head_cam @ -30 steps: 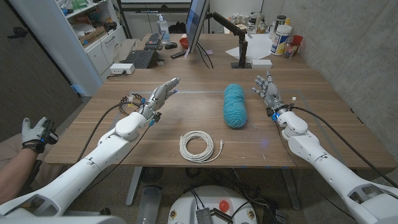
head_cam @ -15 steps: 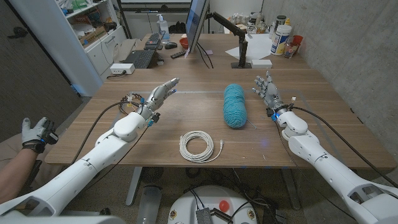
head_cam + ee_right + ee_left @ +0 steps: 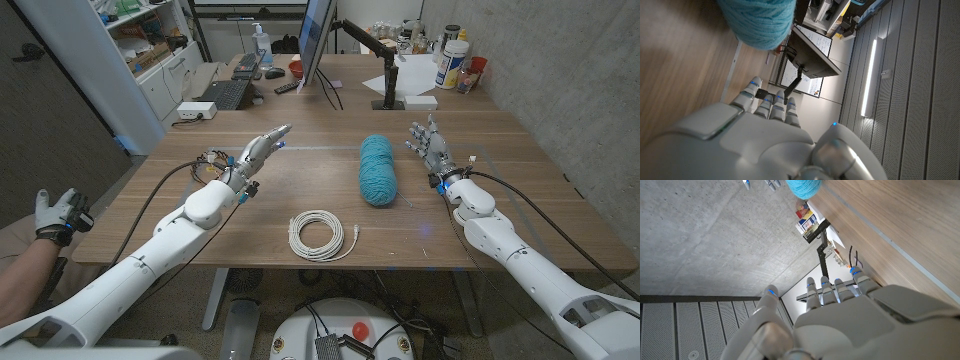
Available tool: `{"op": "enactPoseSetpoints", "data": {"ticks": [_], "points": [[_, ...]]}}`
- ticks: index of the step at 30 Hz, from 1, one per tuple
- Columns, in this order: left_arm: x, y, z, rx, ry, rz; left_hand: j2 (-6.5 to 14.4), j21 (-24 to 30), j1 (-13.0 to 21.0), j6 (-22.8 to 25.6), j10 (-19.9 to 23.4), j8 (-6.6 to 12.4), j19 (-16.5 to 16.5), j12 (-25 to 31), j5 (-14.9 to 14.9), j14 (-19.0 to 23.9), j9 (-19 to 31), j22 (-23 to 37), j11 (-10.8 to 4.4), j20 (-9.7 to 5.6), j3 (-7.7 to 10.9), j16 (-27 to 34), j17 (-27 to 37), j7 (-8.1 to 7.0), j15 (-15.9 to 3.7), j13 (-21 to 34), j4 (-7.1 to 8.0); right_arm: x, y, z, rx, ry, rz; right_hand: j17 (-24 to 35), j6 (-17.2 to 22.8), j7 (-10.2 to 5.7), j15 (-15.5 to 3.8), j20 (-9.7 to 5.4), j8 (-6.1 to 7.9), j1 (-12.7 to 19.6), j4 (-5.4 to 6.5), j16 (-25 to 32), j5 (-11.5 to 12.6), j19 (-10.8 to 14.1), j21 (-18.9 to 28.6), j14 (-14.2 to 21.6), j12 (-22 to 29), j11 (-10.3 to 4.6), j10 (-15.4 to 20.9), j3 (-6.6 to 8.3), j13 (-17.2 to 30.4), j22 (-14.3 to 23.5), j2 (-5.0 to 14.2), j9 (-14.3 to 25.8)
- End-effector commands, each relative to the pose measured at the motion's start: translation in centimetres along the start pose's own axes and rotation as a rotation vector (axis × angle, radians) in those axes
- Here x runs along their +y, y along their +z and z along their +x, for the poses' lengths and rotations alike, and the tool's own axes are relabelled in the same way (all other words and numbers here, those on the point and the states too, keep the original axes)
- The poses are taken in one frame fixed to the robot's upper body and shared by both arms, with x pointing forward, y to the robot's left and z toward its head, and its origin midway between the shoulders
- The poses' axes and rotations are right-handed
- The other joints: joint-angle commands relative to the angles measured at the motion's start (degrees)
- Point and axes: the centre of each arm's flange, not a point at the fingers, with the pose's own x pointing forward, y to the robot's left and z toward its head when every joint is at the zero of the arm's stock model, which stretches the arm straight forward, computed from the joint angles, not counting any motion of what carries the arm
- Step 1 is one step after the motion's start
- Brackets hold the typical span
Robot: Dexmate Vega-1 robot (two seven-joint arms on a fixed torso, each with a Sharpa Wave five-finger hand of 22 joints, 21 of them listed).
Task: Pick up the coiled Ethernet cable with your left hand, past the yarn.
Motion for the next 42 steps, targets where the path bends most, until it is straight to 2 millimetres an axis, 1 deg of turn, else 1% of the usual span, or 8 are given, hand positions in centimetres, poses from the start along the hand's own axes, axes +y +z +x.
{"op": "enactPoseSetpoints", "data": {"ticks": [1,25,26,27,30,32,33,42], "points": [[-0.3,0.3,-0.4,-0.032,0.013,0.053,0.1,0.3,1.0,1.3,1.2,0.43,0.2,0.7,0.2,0.8,0.3,0.1,-0.13,-0.26,0.23,0.6,-0.1,-0.13,-1.29,0.3,-0.68,0.0,0.0,0.0,0.006,0.004,-0.003,-0.1,-0.3,0.03,-0.25,0.05,0.18,-0.2,0.20,0.4,0.3,-0.1,0.3,-0.5,0.5,-0.04,-0.2,-0.41,0.0,-0.1,1.32,0.2],[-1.4,0.4,-0.4,-0.052,-0.025,0.097,0.0,0.3,1.7,2.5,1.6,0.60,0.7,0.7,0.2,1.2,0.3,0.0,-0.62,-0.44,0.40,0.5,-0.1,-0.35,-1.56,0.2,-1.25,0.0,0.0,0.0,0.010,0.006,-0.005,-0.1,-0.5,0.07,-0.09,-0.36,0.32,-0.2,0.22,0.6,0.3,-0.2,0.4,-0.9,0.7,0.07,-0.5,-0.62,-0.1,-0.1,1.32,0.2],[-1.4,0.6,-0.5,-0.056,-0.029,0.148,0.0,0.3,1.8,2.5,1.6,0.60,0.7,0.7,0.2,1.2,0.3,0.0,-0.58,-0.42,0.41,0.5,-0.1,-0.34,-1.57,0.2,-1.27,0.0,0.0,0.0,0.010,0.008,-0.006,-0.1,-0.5,0.03,-0.12,-0.38,0.32,-0.2,0.22,0.6,0.3,-0.3,0.4,-0.9,0.7,0.08,-0.5,-0.62,-0.1,-0.1,1.32,0.2],[-1.4,0.6,-0.5,-0.056,-0.028,0.150,0.0,0.3,1.8,2.5,1.6,0.59,0.8,0.7,0.2,1.2,0.3,0.0,-0.55,-0.41,0.42,0.5,-0.1,-0.34,-1.57,0.2,-1.29,0.0,0.0,0.0,0.009,0.008,-0.007,-0.1,-0.5,0.07,-0.06,-0.35,0.33,-0.2,0.22,0.6,0.3,-0.3,0.5,-0.9,0.8,0.06,-0.5,-0.63,-0.1,-0.1,1.32,0.2],[-1.5,0.8,-0.6,-0.057,-0.030,0.184,0.0,0.5,2.0,2.7,1.7,0.60,1.2,0.7,0.3,1.2,0.3,0.0,-0.56,-1.07,0.47,0.5,-0.1,-0.47,-1.65,0.2,-1.47,0.0,0.0,0.0,0.009,0.010,-0.009,-0.1,-0.5,0.07,-0.02,-0.39,0.34,-0.2,0.22,0.6,0.3,-0.3,0.5,-0.9,0.8,0.29,-0.5,-0.65,-0.1,-0.1,1.32,0.2],[-1.5,0.8,-0.6,-0.056,-0.029,0.186,-0.2,0.6,2.4,3.3,2.0,0.72,1.7,0.7,0.3,1.5,0.3,0.0,-0.69,-2.05,0.52,0.6,-0.1,-0.22,-1.70,0.2,-1.73,0.0,0.0,0.0,0.009,0.011,-0.009,-0.1,-0.5,0.07,0.00,-0.39,0.36,-0.2,0.22,0.6,0.3,-0.3,0.5,-1.0,0.7,0.36,-0.6,-0.66,-0.1,-0.1,1.32,0.2],[-1.6,0.9,-0.7,-0.058,-0.031,0.209,-0.2,0.6,2.5,3.4,2.2,0.72,1.8,0.8,0.4,1.6,0.3,0.0,-0.78,-2.19,0.54,0.6,-0.1,-0.24,-1.74,0.2,-1.79,0.0,0.0,0.0,0.011,0.011,-0.008,-0.1,-0.5,0.07,0.12,-0.44,0.36,-0.2,0.22,0.6,0.3,-0.3,0.5,-1.0,0.8,0.38,-0.6,-0.67,-0.1,-0.1,1.32,0.2],[-1.9,1.1,-0.7,-0.065,-0.031,0.222,-0.3,0.6,2.9,3.8,2.5,0.75,2.2,0.8,0.4,1.9,0.3,-0.1,-0.74,-2.43,0.61,0.6,-0.1,-0.14,-1.83,0.2,-2.02,0.0,0.0,0.0,0.012,0.011,-0.011,-0.2,-0.7,0.18,0.15,-0.54,0.37,-0.2,0.22,0.6,0.3,-0.4,0.5,-1.2,0.8,0.58,-0.9,-0.75,-0.1,-0.1,1.31,0.2]]}}
